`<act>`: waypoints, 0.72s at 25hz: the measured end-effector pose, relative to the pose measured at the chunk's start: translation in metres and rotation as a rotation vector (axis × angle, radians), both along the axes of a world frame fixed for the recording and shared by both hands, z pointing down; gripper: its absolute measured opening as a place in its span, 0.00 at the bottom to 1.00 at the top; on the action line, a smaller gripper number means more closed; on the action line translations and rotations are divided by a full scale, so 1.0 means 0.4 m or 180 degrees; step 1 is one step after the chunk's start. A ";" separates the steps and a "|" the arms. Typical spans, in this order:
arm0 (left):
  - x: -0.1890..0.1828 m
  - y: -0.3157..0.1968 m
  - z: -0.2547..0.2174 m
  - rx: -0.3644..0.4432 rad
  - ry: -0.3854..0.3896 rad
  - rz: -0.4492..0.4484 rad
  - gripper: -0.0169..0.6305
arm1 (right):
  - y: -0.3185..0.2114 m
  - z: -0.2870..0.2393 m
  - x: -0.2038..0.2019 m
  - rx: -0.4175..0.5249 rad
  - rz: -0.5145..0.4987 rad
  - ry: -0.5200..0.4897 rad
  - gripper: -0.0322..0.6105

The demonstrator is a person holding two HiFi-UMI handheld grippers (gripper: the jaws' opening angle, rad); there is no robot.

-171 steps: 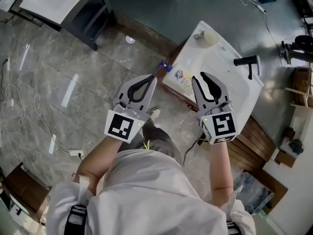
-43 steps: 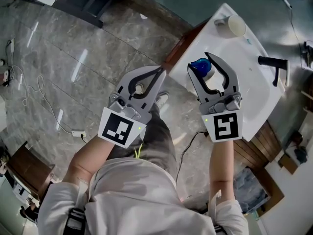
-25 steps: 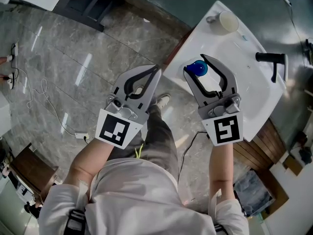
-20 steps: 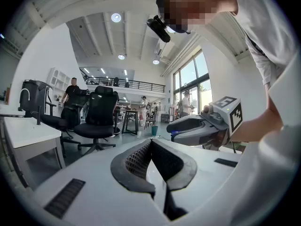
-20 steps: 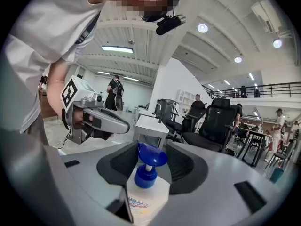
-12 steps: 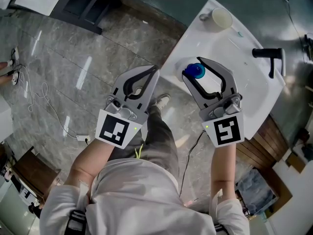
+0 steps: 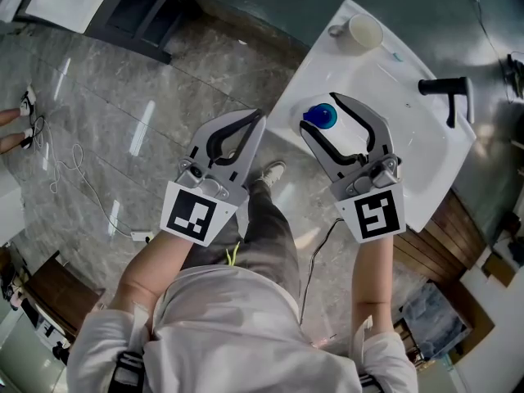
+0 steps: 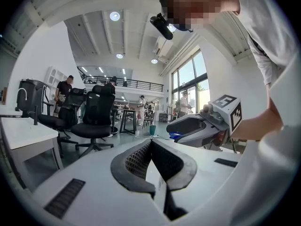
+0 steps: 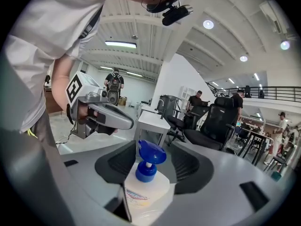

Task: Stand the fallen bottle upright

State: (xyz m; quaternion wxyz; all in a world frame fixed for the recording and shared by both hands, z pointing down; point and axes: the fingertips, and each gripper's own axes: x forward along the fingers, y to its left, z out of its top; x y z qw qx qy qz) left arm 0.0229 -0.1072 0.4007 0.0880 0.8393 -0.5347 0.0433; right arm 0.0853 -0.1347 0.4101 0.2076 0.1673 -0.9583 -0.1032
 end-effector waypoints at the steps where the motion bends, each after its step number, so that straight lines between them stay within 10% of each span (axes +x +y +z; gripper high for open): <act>1: 0.000 0.001 -0.002 0.0003 0.0000 0.0008 0.05 | 0.004 0.000 0.003 -0.0011 0.0007 0.0024 0.41; 18: 0.010 0.008 -0.102 0.0132 0.0025 0.0206 0.05 | 0.039 -0.068 0.110 -0.0111 0.0893 -0.0379 0.31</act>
